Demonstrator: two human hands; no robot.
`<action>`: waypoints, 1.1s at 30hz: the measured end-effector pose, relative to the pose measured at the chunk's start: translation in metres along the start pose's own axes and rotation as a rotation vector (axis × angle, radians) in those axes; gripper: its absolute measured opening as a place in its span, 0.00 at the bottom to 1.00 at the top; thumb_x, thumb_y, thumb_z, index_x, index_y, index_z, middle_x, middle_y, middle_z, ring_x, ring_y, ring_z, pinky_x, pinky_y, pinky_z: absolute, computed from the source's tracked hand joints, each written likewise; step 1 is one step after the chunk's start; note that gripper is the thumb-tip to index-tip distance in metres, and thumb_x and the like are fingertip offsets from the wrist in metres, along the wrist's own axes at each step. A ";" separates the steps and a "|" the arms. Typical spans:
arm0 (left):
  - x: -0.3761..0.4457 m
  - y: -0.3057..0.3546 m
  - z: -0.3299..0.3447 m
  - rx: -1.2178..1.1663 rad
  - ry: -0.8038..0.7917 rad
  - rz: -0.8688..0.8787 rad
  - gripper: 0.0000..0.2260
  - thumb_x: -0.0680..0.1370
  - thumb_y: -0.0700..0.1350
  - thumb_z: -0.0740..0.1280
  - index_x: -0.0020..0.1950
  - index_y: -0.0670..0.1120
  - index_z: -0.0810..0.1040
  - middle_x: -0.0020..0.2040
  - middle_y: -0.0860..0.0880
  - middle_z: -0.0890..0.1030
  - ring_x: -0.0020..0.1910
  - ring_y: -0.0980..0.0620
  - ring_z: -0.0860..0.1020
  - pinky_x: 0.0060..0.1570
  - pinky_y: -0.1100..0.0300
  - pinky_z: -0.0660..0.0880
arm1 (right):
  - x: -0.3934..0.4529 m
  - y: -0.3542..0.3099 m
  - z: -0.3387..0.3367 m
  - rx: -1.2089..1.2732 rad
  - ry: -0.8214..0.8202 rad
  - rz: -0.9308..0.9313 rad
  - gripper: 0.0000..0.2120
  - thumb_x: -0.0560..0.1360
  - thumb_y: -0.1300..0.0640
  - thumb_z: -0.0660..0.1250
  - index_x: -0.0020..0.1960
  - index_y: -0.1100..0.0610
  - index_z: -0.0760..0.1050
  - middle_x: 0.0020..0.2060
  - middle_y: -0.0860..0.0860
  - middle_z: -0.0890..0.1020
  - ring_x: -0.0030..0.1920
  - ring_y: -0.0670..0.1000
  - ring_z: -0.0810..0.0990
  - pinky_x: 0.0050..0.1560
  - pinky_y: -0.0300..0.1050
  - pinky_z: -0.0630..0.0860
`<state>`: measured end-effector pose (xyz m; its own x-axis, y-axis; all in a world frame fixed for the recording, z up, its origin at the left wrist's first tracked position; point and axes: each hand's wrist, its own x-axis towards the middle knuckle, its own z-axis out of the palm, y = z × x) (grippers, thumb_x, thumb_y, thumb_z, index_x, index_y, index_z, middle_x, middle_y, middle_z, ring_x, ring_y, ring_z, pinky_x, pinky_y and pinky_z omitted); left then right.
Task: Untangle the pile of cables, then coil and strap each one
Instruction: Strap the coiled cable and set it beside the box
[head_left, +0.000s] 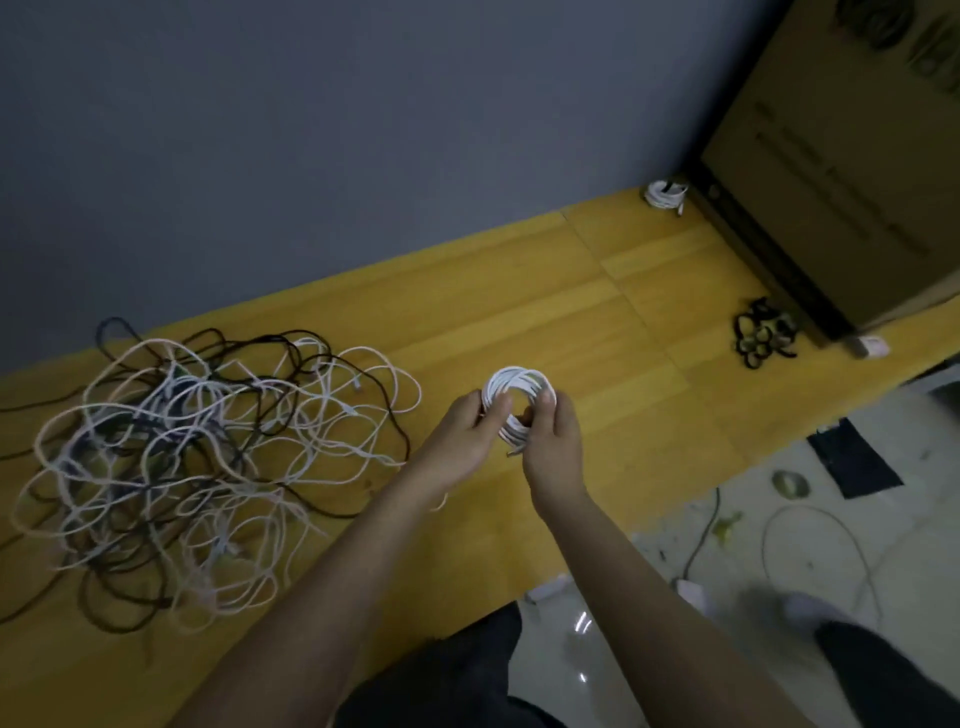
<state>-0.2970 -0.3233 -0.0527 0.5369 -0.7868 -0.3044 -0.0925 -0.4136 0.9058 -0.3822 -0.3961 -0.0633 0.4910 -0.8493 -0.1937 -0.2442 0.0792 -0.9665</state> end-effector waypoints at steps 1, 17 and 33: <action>0.015 0.002 0.004 0.024 0.015 -0.002 0.19 0.82 0.57 0.55 0.46 0.43 0.74 0.41 0.46 0.72 0.39 0.53 0.72 0.42 0.55 0.68 | 0.018 0.000 -0.008 -0.017 -0.022 -0.003 0.12 0.83 0.54 0.52 0.47 0.58 0.70 0.33 0.49 0.72 0.26 0.37 0.71 0.28 0.30 0.68; 0.206 0.080 0.116 0.140 0.215 -0.110 0.16 0.82 0.55 0.54 0.52 0.45 0.73 0.53 0.47 0.77 0.53 0.49 0.76 0.49 0.56 0.70 | 0.238 0.015 -0.189 -0.142 -0.096 -0.023 0.11 0.82 0.51 0.58 0.49 0.49 0.78 0.29 0.43 0.74 0.28 0.42 0.71 0.26 0.38 0.69; 0.366 0.159 0.280 0.276 0.324 -0.230 0.08 0.83 0.45 0.56 0.55 0.45 0.73 0.47 0.43 0.78 0.41 0.43 0.78 0.40 0.48 0.76 | 0.447 0.015 -0.366 -0.358 -0.227 -0.042 0.09 0.80 0.49 0.61 0.52 0.54 0.73 0.41 0.51 0.80 0.40 0.46 0.78 0.35 0.40 0.72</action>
<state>-0.3496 -0.8052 -0.1023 0.7991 -0.4954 -0.3406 -0.1363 -0.7011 0.6999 -0.4720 -0.9657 -0.1029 0.6683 -0.7086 -0.2265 -0.4754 -0.1727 -0.8627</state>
